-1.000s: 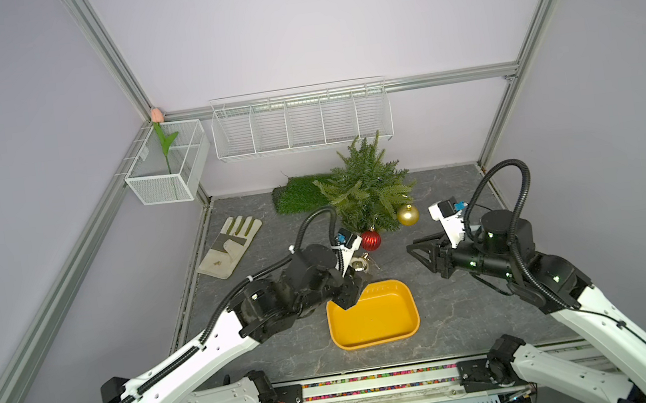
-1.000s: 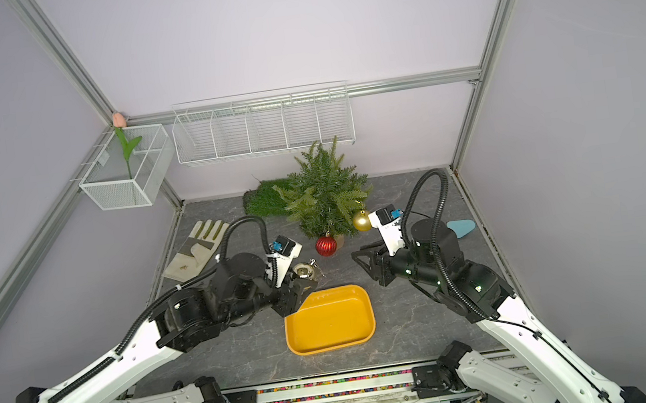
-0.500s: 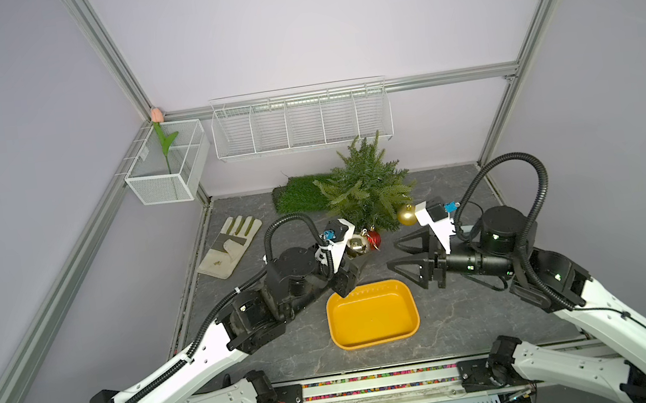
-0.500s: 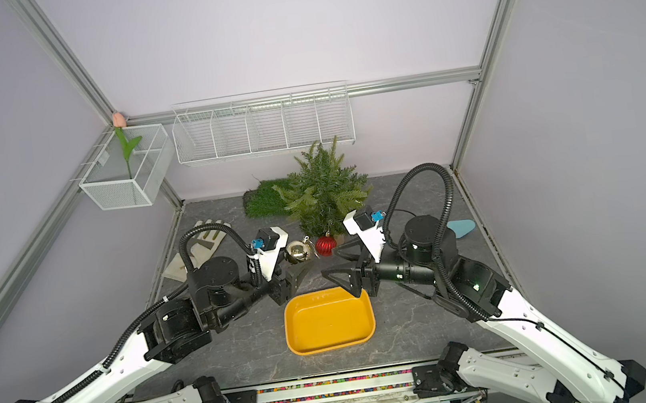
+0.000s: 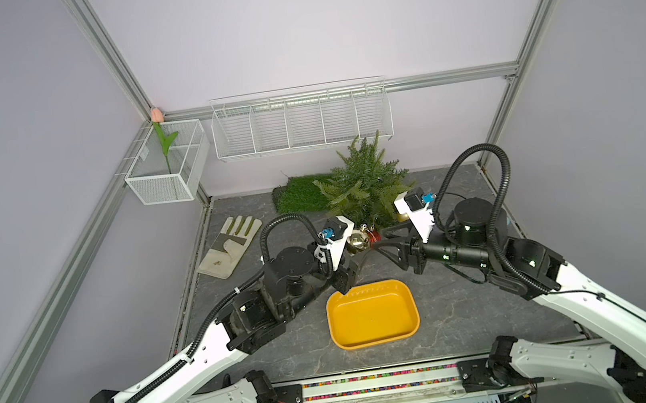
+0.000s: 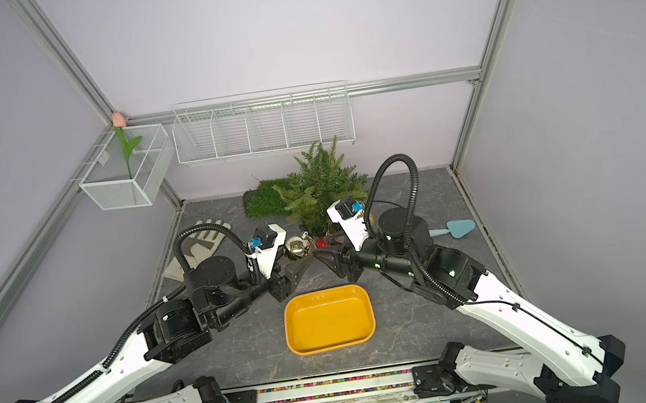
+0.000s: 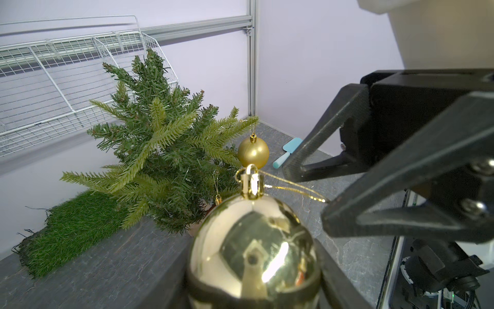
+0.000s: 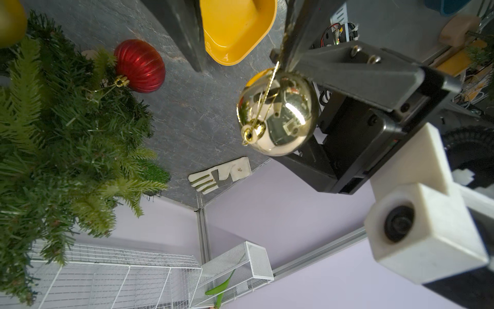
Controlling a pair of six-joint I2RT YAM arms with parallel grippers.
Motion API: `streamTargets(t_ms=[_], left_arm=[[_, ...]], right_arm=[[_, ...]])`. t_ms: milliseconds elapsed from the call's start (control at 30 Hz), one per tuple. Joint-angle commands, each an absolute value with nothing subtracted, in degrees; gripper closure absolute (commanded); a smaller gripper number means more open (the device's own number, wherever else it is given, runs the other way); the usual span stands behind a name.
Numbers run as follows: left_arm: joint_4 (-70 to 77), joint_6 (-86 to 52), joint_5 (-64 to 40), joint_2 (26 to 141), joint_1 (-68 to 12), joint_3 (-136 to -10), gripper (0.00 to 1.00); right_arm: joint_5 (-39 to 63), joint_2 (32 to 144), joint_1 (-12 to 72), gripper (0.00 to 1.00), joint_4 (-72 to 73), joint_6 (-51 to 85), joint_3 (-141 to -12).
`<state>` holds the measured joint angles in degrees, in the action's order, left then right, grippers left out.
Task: Decorate the small christmas tree with ornaments
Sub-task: Pick up an ornament from the container.
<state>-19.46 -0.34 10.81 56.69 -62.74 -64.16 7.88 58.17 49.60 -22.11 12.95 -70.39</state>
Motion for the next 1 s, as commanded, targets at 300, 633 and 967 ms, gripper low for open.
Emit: streamTargets(t_ms=[300,633,967], left_arm=[[-18.3,0.9,11.3,56.8,-62.5,-64.3,0.68],[-17.9,0.8,10.5,57.4,-62.6,-64.4,0.68],[-18.1,0.4,10.4,57.6,-62.6,-64.3,0.69]], right_arm=[[3.9,56.2,49.9,0.76,-23.5,11.4,-72.1],[6.0,56.6,49.9,0.74,-23.4,10.6,-72.7],[5.6,57.1,49.9,0.90,-23.9,10.0,-73.5]])
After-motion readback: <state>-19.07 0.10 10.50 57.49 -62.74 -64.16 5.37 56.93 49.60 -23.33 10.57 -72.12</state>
